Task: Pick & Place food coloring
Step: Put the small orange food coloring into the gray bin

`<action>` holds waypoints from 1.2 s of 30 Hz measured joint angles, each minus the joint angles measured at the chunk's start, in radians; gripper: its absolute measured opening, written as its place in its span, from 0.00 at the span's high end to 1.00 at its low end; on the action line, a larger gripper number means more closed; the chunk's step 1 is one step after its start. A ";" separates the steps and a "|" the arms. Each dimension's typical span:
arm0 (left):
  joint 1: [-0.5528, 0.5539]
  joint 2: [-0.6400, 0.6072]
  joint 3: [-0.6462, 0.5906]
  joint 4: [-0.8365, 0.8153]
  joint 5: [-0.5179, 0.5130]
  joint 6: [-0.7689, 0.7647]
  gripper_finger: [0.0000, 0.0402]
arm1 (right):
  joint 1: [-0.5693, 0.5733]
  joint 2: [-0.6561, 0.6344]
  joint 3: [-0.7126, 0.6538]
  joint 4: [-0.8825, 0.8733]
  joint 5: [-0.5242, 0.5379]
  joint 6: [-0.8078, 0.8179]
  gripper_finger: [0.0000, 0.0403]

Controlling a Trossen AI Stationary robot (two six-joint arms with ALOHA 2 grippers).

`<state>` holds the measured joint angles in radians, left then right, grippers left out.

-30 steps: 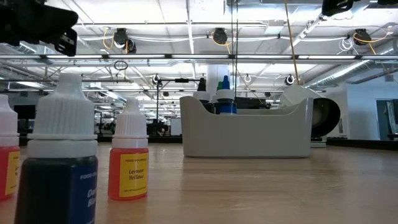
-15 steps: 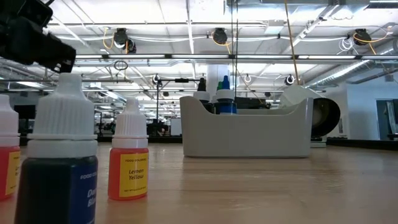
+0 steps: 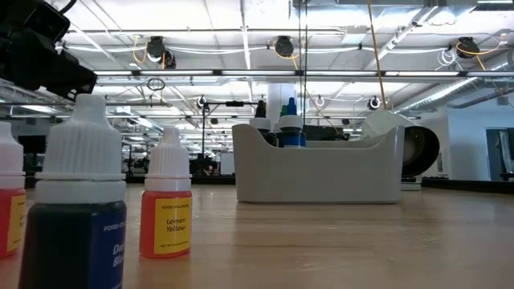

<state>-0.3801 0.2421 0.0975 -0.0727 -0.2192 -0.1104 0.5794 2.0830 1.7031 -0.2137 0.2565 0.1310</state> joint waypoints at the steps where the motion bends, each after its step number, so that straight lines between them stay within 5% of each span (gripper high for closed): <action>1: 0.000 0.000 0.000 0.002 0.000 0.000 0.88 | -0.006 0.003 0.000 0.012 -0.001 0.017 1.00; 10: 0.000 0.000 0.000 0.039 0.000 -0.003 0.88 | -0.064 0.007 -0.019 0.007 -0.048 0.058 0.99; 26: 0.000 0.000 0.000 0.075 0.000 -0.076 0.88 | -0.049 0.006 -0.205 0.246 -0.090 -0.053 0.66; 36: 0.000 0.000 0.000 0.059 0.000 -0.077 0.88 | -0.049 0.007 -0.314 0.387 -0.129 -0.106 0.62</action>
<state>-0.3803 0.2422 0.0978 -0.0134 -0.2195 -0.1870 0.5304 2.0899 1.3895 0.1733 0.1280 0.0255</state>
